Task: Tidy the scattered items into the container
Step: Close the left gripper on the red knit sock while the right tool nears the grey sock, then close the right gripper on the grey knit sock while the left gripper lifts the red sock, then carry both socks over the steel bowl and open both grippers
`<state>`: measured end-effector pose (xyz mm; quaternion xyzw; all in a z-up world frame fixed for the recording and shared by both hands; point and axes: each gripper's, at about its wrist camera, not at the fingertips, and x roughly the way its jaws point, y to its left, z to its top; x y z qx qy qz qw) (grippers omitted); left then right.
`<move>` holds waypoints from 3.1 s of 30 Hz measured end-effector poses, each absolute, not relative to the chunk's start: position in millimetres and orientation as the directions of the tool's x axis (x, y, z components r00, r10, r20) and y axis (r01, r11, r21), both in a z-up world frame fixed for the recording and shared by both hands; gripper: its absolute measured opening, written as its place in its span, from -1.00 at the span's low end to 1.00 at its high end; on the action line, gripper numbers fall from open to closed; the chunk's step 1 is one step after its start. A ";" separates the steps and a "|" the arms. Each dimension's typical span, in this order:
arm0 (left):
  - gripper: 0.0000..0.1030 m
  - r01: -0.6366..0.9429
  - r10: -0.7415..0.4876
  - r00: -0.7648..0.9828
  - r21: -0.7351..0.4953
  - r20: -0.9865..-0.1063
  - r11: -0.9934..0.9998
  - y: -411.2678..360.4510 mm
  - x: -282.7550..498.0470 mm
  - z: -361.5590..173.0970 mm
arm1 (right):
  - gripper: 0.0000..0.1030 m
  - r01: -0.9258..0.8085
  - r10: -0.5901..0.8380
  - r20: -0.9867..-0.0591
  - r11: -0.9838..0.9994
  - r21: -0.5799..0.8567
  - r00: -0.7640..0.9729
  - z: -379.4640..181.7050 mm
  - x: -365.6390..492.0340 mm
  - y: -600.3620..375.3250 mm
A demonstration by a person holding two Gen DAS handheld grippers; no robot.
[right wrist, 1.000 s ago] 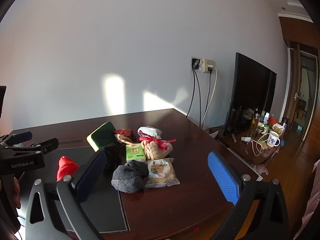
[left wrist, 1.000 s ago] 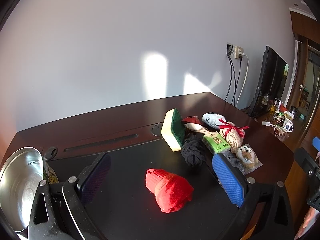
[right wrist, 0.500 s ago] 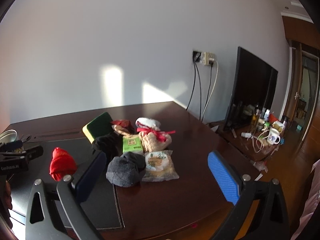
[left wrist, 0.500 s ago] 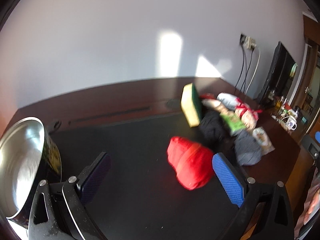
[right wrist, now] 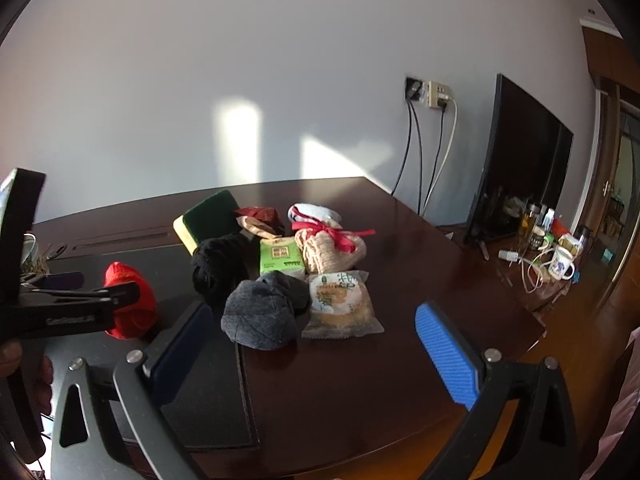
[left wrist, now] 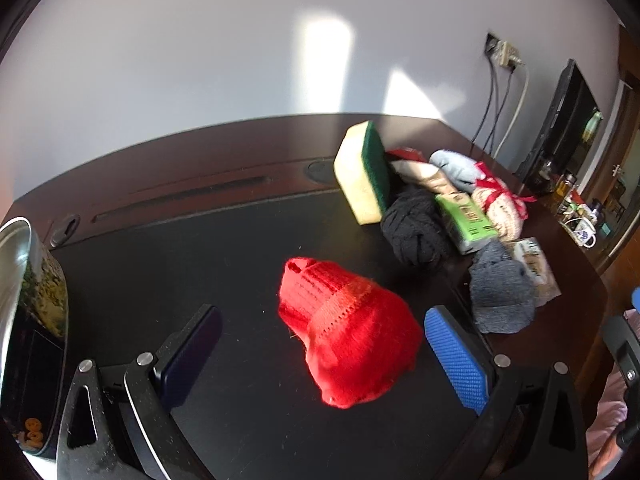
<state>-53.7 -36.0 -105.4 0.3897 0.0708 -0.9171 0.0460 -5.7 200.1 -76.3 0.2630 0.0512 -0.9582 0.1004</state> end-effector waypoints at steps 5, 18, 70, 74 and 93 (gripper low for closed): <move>0.99 0.156 -0.008 -0.686 -0.136 -0.728 -0.978 -40.1 -58.3 -111.8 | 1.00 0.228 -0.176 -0.537 -0.973 -0.031 -0.825 -85.4 -12.3 202.3; 0.09 0.053 0.077 -0.687 -0.155 -0.723 -0.986 -26.7 -62.2 -112.6 | 1.00 0.227 -0.192 -0.565 -0.974 0.010 -0.802 -98.6 -24.0 215.4; 0.08 0.055 0.096 -0.811 -0.237 -0.577 -0.970 -76.4 26.4 -56.0 | 0.01 0.336 -0.217 -0.662 -0.940 -0.056 -0.718 -116.1 -79.3 155.3; 0.08 0.068 0.080 -0.827 -0.240 -0.557 -0.968 -83.0 41.1 -48.4 | 0.00 0.350 -0.243 -0.642 -0.936 -0.042 -0.727 -103.7 -74.3 154.2; 0.09 0.471 -0.314 -0.784 -0.183 -0.536 -0.863 -249.9 168.0 -36.1 | 0.00 0.734 -0.624 -0.539 -0.679 0.014 -0.566 -45.4 7.3 -26.8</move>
